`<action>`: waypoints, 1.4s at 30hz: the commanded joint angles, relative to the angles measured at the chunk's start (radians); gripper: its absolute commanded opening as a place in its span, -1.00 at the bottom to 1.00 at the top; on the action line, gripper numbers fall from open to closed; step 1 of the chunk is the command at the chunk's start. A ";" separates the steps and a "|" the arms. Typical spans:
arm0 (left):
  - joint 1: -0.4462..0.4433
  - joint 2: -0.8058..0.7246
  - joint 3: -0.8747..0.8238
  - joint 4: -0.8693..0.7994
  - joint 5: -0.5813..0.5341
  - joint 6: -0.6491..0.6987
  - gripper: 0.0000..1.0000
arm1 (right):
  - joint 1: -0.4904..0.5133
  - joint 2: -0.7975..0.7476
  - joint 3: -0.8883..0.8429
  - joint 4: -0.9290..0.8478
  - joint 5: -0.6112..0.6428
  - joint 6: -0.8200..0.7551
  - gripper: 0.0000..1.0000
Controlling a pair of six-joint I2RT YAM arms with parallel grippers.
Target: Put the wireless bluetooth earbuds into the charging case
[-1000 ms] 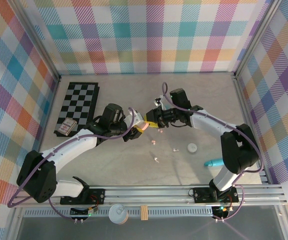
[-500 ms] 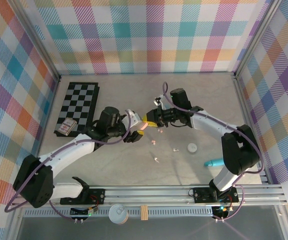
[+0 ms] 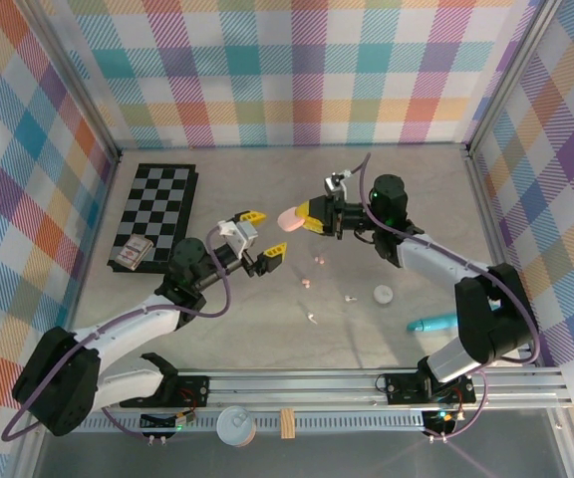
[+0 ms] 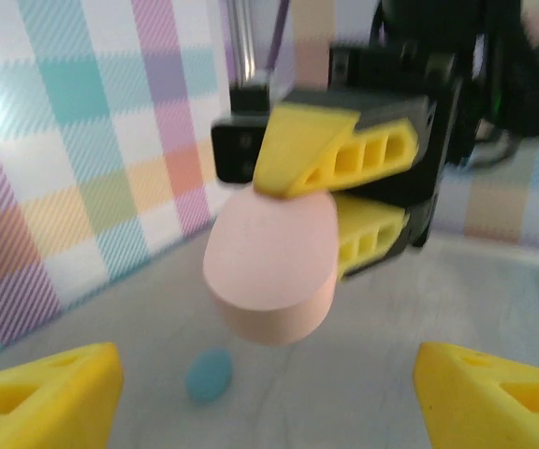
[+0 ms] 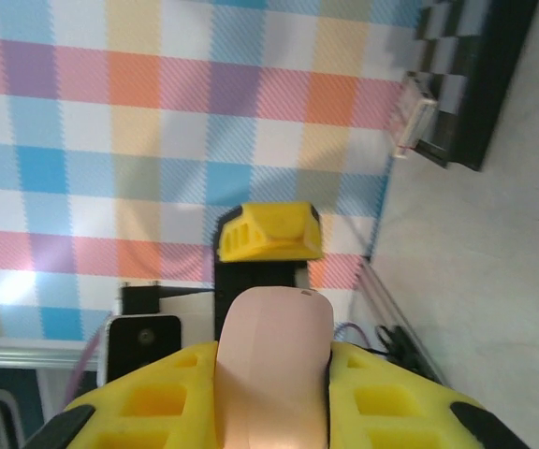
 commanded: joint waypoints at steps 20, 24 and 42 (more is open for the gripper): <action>0.025 0.232 0.139 0.480 0.147 -0.193 0.20 | 0.055 0.039 -0.014 0.534 0.124 0.393 -0.73; 0.025 0.238 0.147 0.477 0.167 -0.194 0.10 | 0.055 0.048 -0.015 0.552 0.123 0.414 -0.73; 0.025 0.283 0.170 0.477 0.216 -0.183 -0.08 | 0.062 0.037 -0.005 0.505 0.102 0.411 -0.72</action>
